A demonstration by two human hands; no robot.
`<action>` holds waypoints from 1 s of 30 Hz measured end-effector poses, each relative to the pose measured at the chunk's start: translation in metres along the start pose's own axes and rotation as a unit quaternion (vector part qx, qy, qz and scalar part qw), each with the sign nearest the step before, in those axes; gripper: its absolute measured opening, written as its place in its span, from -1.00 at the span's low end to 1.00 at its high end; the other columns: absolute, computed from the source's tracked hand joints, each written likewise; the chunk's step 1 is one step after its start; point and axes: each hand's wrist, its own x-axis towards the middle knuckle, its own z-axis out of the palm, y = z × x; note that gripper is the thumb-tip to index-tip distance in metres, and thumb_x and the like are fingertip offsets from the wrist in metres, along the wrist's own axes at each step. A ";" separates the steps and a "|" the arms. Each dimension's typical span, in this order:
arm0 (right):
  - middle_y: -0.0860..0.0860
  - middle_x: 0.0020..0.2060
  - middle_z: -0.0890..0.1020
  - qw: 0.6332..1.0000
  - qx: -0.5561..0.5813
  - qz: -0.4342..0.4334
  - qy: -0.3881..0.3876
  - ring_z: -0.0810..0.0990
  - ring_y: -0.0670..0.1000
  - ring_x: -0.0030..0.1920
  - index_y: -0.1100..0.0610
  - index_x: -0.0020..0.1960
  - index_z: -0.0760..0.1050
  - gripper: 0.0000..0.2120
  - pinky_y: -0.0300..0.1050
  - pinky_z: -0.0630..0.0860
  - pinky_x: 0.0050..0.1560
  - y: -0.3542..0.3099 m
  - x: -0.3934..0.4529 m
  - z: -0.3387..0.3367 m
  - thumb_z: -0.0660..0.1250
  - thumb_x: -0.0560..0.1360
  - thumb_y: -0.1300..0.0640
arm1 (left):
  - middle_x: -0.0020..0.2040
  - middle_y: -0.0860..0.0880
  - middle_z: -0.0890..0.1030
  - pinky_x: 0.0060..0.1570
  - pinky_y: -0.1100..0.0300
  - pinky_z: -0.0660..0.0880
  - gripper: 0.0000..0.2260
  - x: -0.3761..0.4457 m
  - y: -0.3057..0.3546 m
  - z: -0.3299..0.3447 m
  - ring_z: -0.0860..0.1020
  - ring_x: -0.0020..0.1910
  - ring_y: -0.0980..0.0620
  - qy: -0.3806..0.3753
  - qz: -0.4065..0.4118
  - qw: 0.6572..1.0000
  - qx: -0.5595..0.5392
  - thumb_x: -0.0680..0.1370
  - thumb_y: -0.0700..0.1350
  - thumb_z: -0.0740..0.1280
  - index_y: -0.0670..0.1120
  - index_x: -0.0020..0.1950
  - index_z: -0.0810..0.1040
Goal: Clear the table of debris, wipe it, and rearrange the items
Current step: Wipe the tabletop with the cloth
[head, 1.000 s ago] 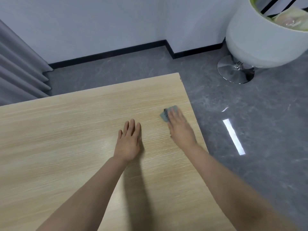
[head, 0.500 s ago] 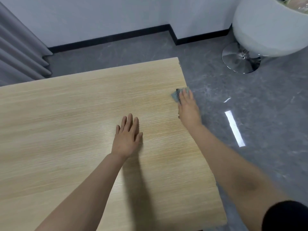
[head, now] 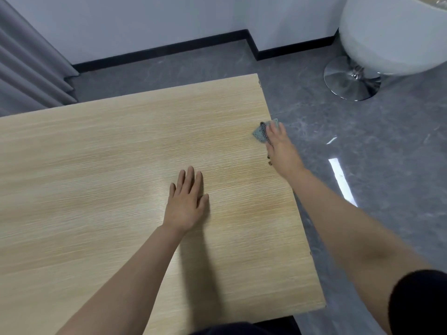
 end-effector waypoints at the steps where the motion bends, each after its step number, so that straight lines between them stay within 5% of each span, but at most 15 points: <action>1: 0.05 0.52 0.01 1.000 -0.002 0.005 0.012 -0.09 0.06 0.52 0.20 0.51 0.02 -0.53 -0.05 0.13 0.45 -0.004 -0.004 0.006 0.04 0.64 0.20 | 0.54 -0.02 -0.24 0.45 -0.01 -0.18 -0.45 -0.001 0.000 0.001 -0.26 0.51 -0.03 0.000 -0.001 1.000 0.004 0.64 0.08 0.00 -0.02 0.55 -0.15; 4: 0.13 0.49 0.15 0.996 -0.039 -0.079 0.033 0.05 0.13 0.51 0.23 0.49 0.08 -0.51 0.03 0.13 0.48 -0.019 -0.039 0.031 0.12 0.60 0.25 | 0.54 -0.01 -0.24 0.45 0.00 -0.19 -0.45 -0.002 0.000 0.001 -0.27 0.51 -0.02 0.000 0.000 1.000 0.005 0.64 0.09 0.00 -0.01 0.54 -0.16; 10: 0.10 0.41 0.35 0.925 -0.094 -0.361 -0.073 0.26 0.11 0.43 0.23 0.42 0.28 -0.56 0.10 0.28 0.39 -0.016 -0.085 0.041 0.15 0.56 0.15 | 0.54 -0.04 -0.23 0.45 -0.02 -0.17 -0.45 -0.003 -0.001 0.002 -0.26 0.51 -0.04 0.002 0.008 1.000 0.008 0.64 0.09 0.00 -0.03 0.55 -0.16; 12: 0.18 0.41 0.33 0.938 -0.090 -0.330 -0.060 0.27 0.16 0.42 0.28 0.42 0.25 -0.48 0.13 0.27 0.38 -0.004 -0.061 0.029 0.29 0.50 0.30 | 0.54 -0.03 -0.25 0.46 -0.02 -0.18 -0.44 -0.005 -0.003 0.003 -0.27 0.51 -0.03 -0.005 0.011 1.000 0.014 0.64 0.10 0.00 -0.03 0.54 -0.17; 16: 0.07 0.52 0.03 0.994 -0.039 -0.099 -0.023 -0.04 0.05 0.52 0.18 0.51 0.03 -0.50 -0.01 0.14 0.47 0.011 -0.017 0.002 0.08 0.62 0.23 | 0.48 0.04 -0.35 0.44 0.00 -0.24 -0.32 -0.014 -0.012 0.009 -0.37 0.46 0.05 -0.023 0.038 0.999 0.020 0.50 0.31 -0.17 0.01 0.53 -0.22; 20: 0.03 0.53 -0.04 0.999 -0.040 -0.018 0.001 -0.12 0.05 0.52 0.18 0.52 -0.06 -0.47 0.00 0.25 0.42 0.001 -0.022 0.015 0.08 0.62 0.23 | 0.47 0.08 -0.35 0.39 0.09 -0.30 -0.26 -0.024 -0.019 0.015 -0.39 0.43 0.09 -0.013 0.058 0.998 0.007 0.41 0.33 -0.28 0.03 0.53 -0.20; 22: 0.11 0.51 0.08 0.995 -0.062 -0.075 0.011 -0.02 0.13 0.51 0.21 0.51 0.02 -0.44 0.09 0.28 0.40 -0.012 -0.042 0.028 0.14 0.56 0.31 | 0.48 0.07 -0.33 0.38 0.10 -0.31 -0.27 -0.025 -0.018 0.016 -0.39 0.44 0.09 -0.006 0.057 0.998 0.000 0.42 0.33 -0.26 0.03 0.54 -0.17; 25: 0.14 0.44 0.28 0.959 -0.073 -0.273 -0.035 0.16 0.17 0.47 0.25 0.45 0.21 -0.47 0.11 0.15 0.46 -0.032 -0.086 0.050 0.25 0.51 0.29 | 0.48 0.06 -0.32 0.40 0.08 -0.29 -0.26 -0.025 -0.017 0.017 -0.37 0.44 0.08 -0.001 0.058 0.998 -0.002 0.42 0.32 -0.26 0.01 0.54 -0.15; 27: 0.05 0.46 0.21 0.934 -0.041 -0.345 -0.080 0.09 0.07 0.49 0.15 0.47 0.15 -0.47 0.04 0.06 0.47 -0.034 -0.104 0.052 0.23 0.56 0.20 | 0.48 0.06 -0.30 0.40 0.08 -0.28 -0.26 -0.025 -0.017 0.016 -0.36 0.45 0.09 0.004 0.059 0.998 -0.010 0.42 0.31 -0.24 0.00 0.54 -0.12; 30: 0.02 0.49 0.12 0.936 -0.081 -0.336 -0.065 0.09 0.06 0.49 0.07 0.52 0.01 -0.35 0.03 0.14 0.47 -0.020 -0.079 0.032 0.22 0.53 0.32 | 0.47 0.09 -0.32 0.40 0.10 -0.28 -0.25 -0.025 -0.017 0.015 -0.37 0.44 0.11 0.001 0.057 0.998 -0.003 0.40 0.33 -0.26 0.03 0.54 -0.13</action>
